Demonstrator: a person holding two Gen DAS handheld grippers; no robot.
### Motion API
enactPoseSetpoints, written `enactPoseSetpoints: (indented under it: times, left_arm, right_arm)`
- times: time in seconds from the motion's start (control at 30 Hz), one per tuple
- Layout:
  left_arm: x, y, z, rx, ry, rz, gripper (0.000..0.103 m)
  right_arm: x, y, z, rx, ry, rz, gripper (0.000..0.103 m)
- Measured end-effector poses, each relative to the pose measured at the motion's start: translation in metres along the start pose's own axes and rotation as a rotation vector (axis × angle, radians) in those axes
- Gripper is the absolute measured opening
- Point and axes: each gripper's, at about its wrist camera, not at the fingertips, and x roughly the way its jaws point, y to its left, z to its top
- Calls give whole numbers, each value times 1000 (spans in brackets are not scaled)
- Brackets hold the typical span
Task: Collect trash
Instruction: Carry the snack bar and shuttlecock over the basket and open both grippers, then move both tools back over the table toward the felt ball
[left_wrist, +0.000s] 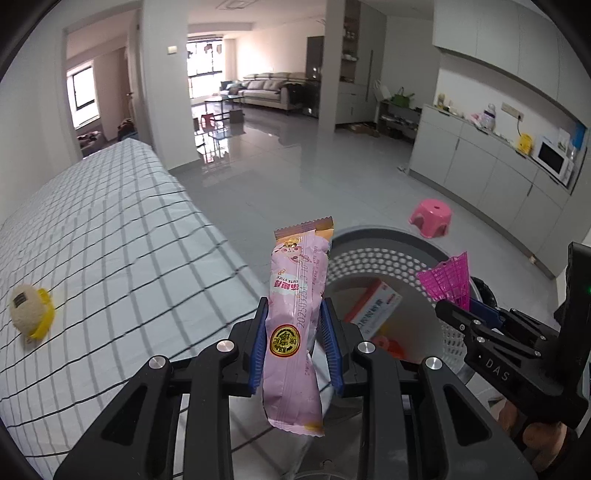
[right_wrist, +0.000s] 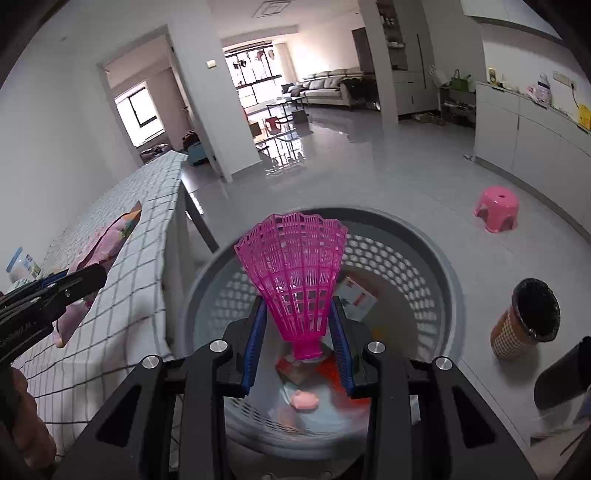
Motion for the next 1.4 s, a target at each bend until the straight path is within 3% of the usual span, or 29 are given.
enactPoseSetpoints:
  times: [0.43, 0.83, 0.93, 0.97, 1.0, 1.3, 1.4]
  left_arm:
    - [55, -59, 9, 89, 100, -43, 29]
    - [71, -67, 6, 98, 141, -41, 31]
    - [72, -65, 7, 87, 142, -40, 45]
    - [71, -62, 6, 82, 138, -39, 56]
    - [70, -61, 6, 77, 131, -38, 60]
    - [65, -56, 3, 65, 128, -42, 61]
    - [63, -55, 3, 57, 122, -38, 72]
  right_arm:
    - [18, -48, -1, 40, 59, 6, 35]
    - [30, -52, 1, 51, 86, 23, 36]
    - [29, -53, 3, 58, 78, 25, 42]
    - [28, -53, 3, 59, 73, 22, 49]
    - [27, -53, 3, 62, 66, 20, 51]
    - [25, -50, 3, 56, 66, 16, 51]
    - [22, -49, 5, 55, 64, 15, 51]
